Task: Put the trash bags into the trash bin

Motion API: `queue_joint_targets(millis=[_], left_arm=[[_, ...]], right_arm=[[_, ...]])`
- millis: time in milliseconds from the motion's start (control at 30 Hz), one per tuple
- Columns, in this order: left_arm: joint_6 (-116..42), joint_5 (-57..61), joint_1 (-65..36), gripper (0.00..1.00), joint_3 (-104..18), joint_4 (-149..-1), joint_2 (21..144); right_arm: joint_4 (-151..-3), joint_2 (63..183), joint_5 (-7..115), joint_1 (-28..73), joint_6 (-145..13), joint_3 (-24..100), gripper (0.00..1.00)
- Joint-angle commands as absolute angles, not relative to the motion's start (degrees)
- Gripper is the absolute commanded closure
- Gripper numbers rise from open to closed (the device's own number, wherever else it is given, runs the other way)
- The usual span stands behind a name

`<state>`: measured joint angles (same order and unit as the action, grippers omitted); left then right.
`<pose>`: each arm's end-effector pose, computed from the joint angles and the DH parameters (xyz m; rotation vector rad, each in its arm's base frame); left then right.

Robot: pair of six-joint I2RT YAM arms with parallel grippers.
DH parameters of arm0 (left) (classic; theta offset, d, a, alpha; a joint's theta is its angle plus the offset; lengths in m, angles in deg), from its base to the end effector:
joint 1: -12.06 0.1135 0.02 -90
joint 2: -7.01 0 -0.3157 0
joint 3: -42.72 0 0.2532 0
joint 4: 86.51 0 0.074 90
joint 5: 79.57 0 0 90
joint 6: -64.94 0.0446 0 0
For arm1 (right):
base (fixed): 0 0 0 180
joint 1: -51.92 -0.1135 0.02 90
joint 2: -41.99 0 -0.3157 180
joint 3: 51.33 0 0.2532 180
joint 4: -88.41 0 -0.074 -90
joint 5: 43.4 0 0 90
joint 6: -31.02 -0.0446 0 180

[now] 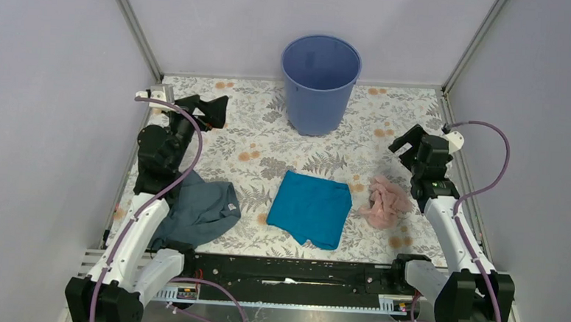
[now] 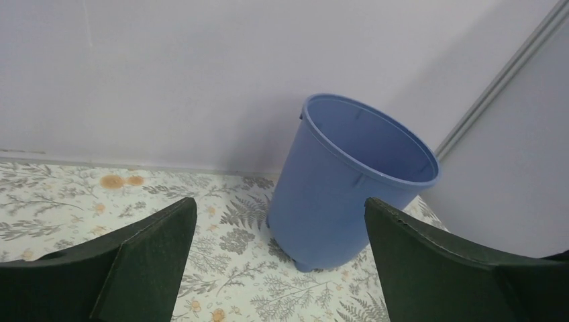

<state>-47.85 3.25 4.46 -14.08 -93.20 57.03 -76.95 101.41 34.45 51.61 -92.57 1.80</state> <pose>0.1812 -0.0298 0.4128 -0.0721 1.3551 -0.5314 0.2210 -0.0082 0.3155 0.6871 1.8059 0.1904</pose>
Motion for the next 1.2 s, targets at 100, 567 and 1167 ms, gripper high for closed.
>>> queue_joint_targets(millis=[100,567,1167], left_arm=[[-49.58,-0.49,3.15,0.01,-17.11,-95.77,57.9],[-49.54,0.99,1.07,0.01,-18.1,-93.4,57.44],[-54.05,-2.75,-2.05,0.01,-20.43,-90.46,62.92]], right_arm=[[-71.87,97.9,31.47,51.57,-95.23,1.17,0.0],[-52.14,92.6,37.68,51.57,-107.37,-2.27,0.0],[-52.99,108.99,46.95,44.14,-102.47,0.0,0.18]])
